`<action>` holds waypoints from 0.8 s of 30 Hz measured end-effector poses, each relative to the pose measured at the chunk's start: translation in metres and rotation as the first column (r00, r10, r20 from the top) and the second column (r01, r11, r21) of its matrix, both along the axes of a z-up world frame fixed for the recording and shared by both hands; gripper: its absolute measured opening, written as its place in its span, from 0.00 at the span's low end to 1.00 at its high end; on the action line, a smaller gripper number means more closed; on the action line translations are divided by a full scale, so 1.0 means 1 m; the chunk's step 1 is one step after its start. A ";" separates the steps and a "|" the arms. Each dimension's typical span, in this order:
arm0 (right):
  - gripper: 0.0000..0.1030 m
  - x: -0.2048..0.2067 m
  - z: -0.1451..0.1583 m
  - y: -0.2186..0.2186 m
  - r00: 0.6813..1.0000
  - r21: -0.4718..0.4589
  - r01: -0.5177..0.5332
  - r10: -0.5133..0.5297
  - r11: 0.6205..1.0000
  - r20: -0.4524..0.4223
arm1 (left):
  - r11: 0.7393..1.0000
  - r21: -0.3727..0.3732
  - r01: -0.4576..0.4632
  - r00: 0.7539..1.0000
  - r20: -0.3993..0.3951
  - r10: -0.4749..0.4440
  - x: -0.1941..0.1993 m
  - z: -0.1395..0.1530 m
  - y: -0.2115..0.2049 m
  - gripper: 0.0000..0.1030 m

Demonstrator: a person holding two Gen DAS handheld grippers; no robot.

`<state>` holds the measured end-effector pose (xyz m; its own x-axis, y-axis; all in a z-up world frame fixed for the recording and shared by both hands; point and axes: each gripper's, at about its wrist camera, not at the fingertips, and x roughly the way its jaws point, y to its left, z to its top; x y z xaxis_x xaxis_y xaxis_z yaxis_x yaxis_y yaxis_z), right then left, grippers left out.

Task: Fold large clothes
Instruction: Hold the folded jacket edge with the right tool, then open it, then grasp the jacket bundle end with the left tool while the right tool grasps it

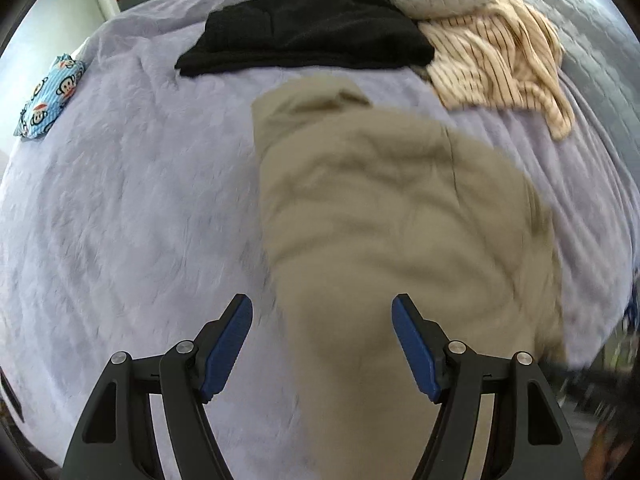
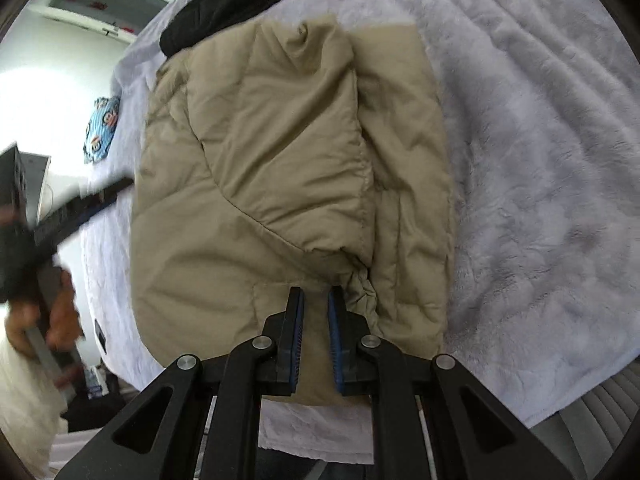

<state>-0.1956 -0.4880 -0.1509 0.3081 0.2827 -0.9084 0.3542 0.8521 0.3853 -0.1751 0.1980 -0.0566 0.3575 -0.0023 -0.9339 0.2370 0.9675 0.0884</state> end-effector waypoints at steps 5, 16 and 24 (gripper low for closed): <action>0.14 -0.008 0.021 0.009 0.999 -0.034 0.043 -0.043 0.998 0.020 | 1.000 -0.002 0.002 0.999 -0.035 -0.002 -0.029 -0.002 0.014 0.81; 0.21 -0.017 0.024 0.047 0.992 -0.085 0.125 -0.125 0.988 0.008 | 0.997 -0.078 0.030 0.998 -0.050 -0.034 -0.055 0.003 0.041 0.98; 0.68 -0.016 0.039 0.049 0.982 -0.127 0.185 -0.180 0.975 0.053 | 0.996 -0.083 0.029 0.997 -0.068 -0.034 -0.048 0.002 0.055 0.98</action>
<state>-0.2116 -0.4390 -0.1123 0.3809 0.0983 -0.9194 0.4945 0.8185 0.2924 -0.2229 0.2528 -0.0543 0.2906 -0.0903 -0.9526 0.2705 0.9627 -0.0088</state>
